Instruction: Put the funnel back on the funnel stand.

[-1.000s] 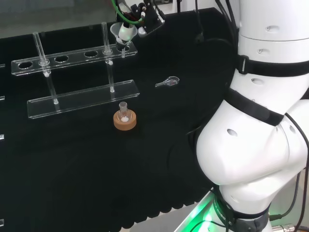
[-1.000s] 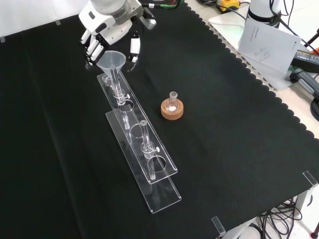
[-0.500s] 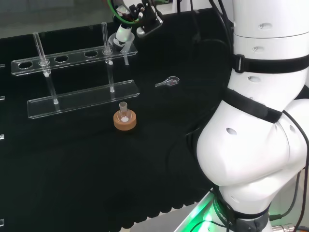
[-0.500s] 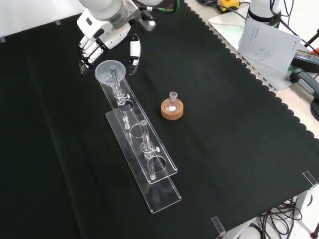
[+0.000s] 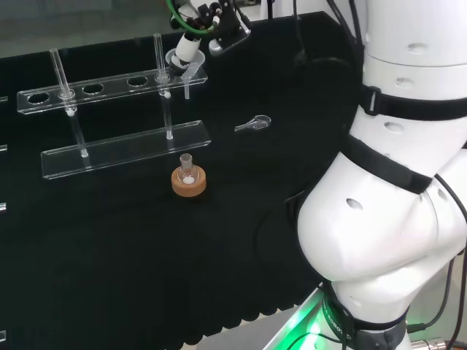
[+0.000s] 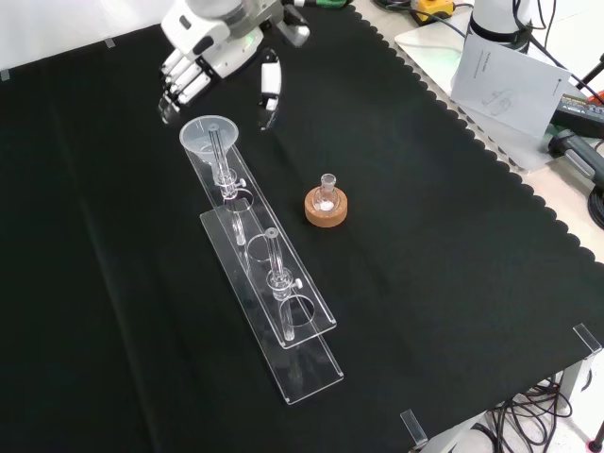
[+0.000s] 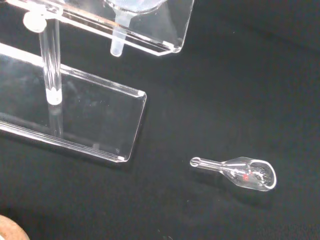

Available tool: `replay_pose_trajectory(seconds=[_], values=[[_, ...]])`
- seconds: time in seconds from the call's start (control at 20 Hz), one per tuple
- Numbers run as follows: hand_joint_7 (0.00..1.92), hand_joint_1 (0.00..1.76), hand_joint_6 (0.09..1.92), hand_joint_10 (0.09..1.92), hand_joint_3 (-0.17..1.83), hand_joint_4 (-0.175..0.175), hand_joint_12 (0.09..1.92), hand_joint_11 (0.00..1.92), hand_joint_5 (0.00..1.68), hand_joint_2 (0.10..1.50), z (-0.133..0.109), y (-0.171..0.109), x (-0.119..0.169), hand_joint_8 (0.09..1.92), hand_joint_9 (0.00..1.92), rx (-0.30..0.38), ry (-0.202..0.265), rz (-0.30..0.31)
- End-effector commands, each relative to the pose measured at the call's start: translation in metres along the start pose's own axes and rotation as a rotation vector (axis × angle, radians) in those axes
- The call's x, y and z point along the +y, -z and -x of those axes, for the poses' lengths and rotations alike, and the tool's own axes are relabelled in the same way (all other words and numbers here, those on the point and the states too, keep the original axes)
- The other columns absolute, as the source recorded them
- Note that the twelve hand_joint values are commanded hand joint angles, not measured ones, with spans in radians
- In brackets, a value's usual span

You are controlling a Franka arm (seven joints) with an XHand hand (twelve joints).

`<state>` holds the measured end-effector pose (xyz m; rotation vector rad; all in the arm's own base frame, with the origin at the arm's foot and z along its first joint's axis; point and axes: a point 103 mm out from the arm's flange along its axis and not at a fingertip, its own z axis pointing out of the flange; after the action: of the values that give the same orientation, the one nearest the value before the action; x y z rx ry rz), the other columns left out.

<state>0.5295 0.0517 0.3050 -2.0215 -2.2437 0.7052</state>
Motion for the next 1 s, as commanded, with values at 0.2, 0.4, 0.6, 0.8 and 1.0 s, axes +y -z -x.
replay_pose_trajectory(seconds=[0.2,0.4,0.6,0.8,1.0], values=[[0.00,0.51,0.09,0.73,0.24,-0.007,1.43,0.16,0.11,0.71,0.017,0.020,-0.077,0.48,0.19,0.080,-0.072,0.127],[0.00,0.52,0.09,0.73,0.24,-0.009,1.43,0.17,0.13,0.72,0.023,0.020,-0.104,0.51,0.21,0.106,-0.095,0.147],[0.01,0.52,0.09,0.73,0.24,-0.011,1.43,0.18,0.15,0.73,0.027,0.017,-0.126,0.53,0.23,0.126,-0.115,0.153],[0.02,0.52,0.09,0.73,0.24,-0.012,1.43,0.18,0.16,0.74,0.028,0.010,-0.145,0.54,0.24,0.137,-0.136,0.160],[0.02,0.54,0.09,0.73,0.25,-0.014,1.43,0.19,0.17,0.76,0.025,0.005,-0.159,0.55,0.25,0.145,-0.147,0.161]])
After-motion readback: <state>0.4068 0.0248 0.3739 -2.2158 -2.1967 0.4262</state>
